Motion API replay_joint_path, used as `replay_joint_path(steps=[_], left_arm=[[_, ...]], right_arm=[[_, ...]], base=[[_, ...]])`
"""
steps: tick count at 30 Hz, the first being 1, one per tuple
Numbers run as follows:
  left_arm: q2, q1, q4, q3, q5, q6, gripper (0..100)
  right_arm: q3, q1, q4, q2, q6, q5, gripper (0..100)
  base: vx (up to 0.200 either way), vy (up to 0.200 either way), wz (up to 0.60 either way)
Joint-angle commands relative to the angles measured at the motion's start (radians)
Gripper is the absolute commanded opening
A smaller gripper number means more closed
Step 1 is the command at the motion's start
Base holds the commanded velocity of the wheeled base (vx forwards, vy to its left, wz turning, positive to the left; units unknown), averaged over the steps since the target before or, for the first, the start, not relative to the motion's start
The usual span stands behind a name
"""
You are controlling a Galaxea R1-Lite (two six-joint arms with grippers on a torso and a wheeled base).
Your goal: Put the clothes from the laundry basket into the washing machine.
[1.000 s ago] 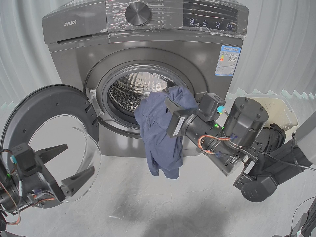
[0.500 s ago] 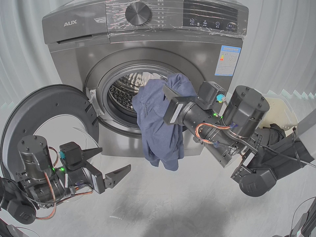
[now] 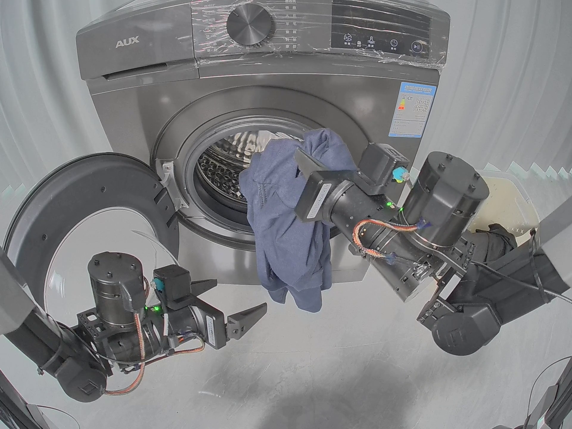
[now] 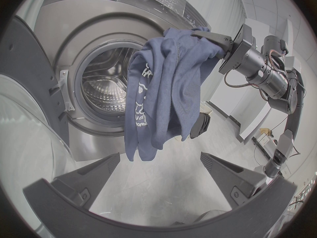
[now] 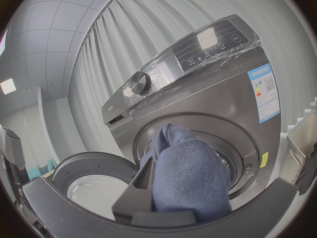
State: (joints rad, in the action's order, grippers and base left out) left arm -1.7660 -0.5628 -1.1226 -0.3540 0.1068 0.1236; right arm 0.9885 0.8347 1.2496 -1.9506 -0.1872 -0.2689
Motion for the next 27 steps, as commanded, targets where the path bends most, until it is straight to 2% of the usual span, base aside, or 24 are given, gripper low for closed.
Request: replay_joint_path(steps=[1,8,12,27], left_arm=[[-0.118,-0.012,-0.063,-0.016,-0.001,0.016,100],[-0.25,-0.011,-0.194,-0.062,-0.01,0.021,100],[-0.297,0.001,-0.204,-0.097,-0.007,0.024,100],[-0.379,0.021,-0.309,-0.21,-0.021,0.037,100]], right_arm=[[-0.001,0.003,0.002,0.001,0.0,0.0,0],[-0.002,0.012,0.004,0.002,0.0,-0.001,0],[-0.002,0.014,0.007,0.001,0.002,-0.018,0],[-0.007,0.032,0.011,-0.001,0.0,-0.018,0]], base=[[0.0,0.0,0.0],[0.0,0.0,0.0],[0.0,0.0,0.0],[0.0,0.0,0.0]])
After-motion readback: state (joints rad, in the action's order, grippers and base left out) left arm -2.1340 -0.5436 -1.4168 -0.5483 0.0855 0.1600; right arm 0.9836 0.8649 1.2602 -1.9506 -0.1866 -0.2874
